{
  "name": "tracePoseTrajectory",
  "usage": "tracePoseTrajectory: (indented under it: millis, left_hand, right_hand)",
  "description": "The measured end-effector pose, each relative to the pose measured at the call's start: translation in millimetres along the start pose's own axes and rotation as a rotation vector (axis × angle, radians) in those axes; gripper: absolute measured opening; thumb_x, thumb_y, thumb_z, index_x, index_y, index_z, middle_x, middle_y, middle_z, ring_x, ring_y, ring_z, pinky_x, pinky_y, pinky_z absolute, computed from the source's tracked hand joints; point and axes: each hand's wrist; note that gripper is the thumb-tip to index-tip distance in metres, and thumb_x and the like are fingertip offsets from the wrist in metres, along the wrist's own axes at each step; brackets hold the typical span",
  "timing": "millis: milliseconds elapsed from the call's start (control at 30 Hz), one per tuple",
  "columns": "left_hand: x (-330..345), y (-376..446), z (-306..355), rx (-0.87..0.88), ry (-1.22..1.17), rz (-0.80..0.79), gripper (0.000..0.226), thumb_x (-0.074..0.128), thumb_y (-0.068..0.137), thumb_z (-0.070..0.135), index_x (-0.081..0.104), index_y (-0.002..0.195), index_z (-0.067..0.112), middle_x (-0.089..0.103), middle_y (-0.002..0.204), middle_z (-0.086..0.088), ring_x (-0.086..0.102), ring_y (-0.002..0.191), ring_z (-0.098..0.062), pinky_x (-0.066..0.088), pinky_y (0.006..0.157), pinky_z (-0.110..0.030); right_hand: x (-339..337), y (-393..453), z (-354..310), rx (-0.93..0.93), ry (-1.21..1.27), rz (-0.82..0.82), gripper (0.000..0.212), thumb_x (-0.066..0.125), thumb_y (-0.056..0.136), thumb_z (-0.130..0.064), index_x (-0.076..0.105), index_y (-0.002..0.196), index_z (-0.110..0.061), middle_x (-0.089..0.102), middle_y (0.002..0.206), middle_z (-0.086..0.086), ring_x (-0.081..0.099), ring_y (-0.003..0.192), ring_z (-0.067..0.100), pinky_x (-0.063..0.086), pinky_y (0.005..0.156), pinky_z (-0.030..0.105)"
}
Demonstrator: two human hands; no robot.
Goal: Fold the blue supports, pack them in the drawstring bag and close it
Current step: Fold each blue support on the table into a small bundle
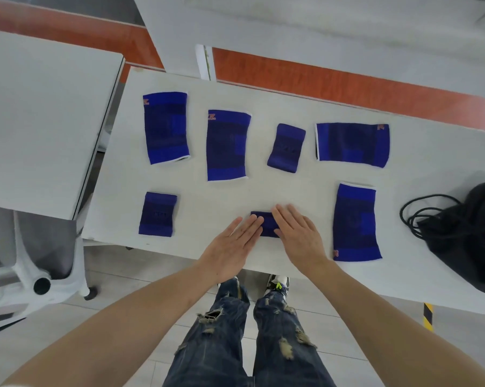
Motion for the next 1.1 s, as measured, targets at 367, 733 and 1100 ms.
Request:
tracePoseTrajectory:
  millis: [367,733,1100]
  left_hand:
    - [7,4,-3,0.01,-0.122,-0.03,0.074,0.039,0.103,0.033,0.008,0.163,0.002,-0.01,0.17,-0.019,-0.004,0.16,-0.035,0.01,0.13,-0.051]
    - [-14,0,-4,-0.002,-0.088,-0.085,0.079,0.045,0.101,0.032,0.005,0.164,0.006,-0.009,0.174,-0.014,-0.007,0.161,-0.031,0.005,0.129,-0.056]
    - [-58,13,-10,-0.143,-0.409,0.02,0.065,0.049,0.099,0.012,0.027,0.161,0.009,0.021,0.169,-0.01,0.018,0.158,-0.029,0.024,0.127,-0.047]
  right_hand:
    - [5,2,2,0.015,-0.045,-0.1,0.059,0.021,0.108,-0.04,0.022,0.163,-0.021,0.024,0.17,-0.003,0.016,0.158,0.026,0.024,0.126,0.05]
    - [-15,8,-6,0.063,-0.045,-0.198,0.058,0.04,0.108,-0.038,0.025,0.163,-0.024,0.023,0.17,-0.007,0.016,0.159,0.022,0.027,0.125,0.047]
    - [-54,13,-11,0.188,0.147,-0.079,0.047,0.036,0.111,-0.029,0.041,0.155,-0.017,0.042,0.162,-0.001,0.035,0.15,0.019,0.031,0.121,0.039]
Point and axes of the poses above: each hand's wrist, its own y-axis towards the middle knuckle, its own x-axis out of the palm, z = x × y
